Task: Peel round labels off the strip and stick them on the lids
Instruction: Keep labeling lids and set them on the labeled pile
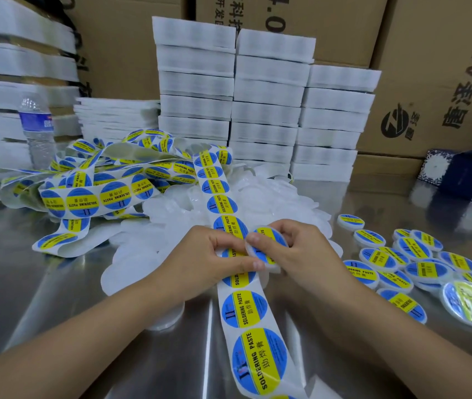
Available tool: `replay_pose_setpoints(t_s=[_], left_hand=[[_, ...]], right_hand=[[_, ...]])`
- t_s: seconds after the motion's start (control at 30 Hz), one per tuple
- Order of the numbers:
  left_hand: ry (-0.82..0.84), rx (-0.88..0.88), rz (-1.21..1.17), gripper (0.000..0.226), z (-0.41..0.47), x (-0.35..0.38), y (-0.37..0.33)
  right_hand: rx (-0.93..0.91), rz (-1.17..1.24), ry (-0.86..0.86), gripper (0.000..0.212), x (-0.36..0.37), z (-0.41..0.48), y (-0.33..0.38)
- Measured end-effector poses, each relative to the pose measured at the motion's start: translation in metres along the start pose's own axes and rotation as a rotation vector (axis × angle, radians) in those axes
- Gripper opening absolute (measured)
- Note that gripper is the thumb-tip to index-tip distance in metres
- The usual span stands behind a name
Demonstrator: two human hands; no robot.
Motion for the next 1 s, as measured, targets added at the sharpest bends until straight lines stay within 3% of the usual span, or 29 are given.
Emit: replay_pose_setpoints(t_s=[0.17,0.27,0.5,0.73,0.8,0.87,1.0], left_hand=[[0.014,0.028,0.011,0.022,0.002,0.0,0.003],[0.011,0.03,0.03,0.019,0.002,0.0,0.004],[0.008,0.028,0.04,0.02,0.002,-0.002,0.002],[-0.12,-0.009,0.007,0.006,0.007,-0.009,0.002],[-0.142,-0.036,0.011,0.014,0.008,-0.011,0.005],[-0.15,-0.063,-0.007,0.016,0.009,-0.012,0.005],[-0.168,-0.1,-0.062,0.023,0.009,-0.013,0.004]], right_hand=[[0.043,0.034,-0.015,0.041,-0.002,0.003,-0.001],[0.049,0.068,-0.029,0.033,-0.003,0.004,-0.001],[-0.011,0.025,-0.073,0.04,-0.007,0.0,0.006],[-0.057,0.104,-0.142,0.022,-0.019,0.002,0.011],[-0.036,-0.021,-0.248,0.023,-0.035,0.006,0.009],[0.004,-0.328,-0.311,0.027,-0.055,0.009,0.003],[0.221,-0.934,-0.27,0.037,-0.086,0.015,-0.013]])
Point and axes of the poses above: each hand's wrist, its own z-axis towards the middle knuckle, its own x-axis out of the palm, y = z × x, the point moved 2 cm from there along z, towards the middle knuckle, and after that the axes turned 4 degrees about y, right-handed, at the moved point
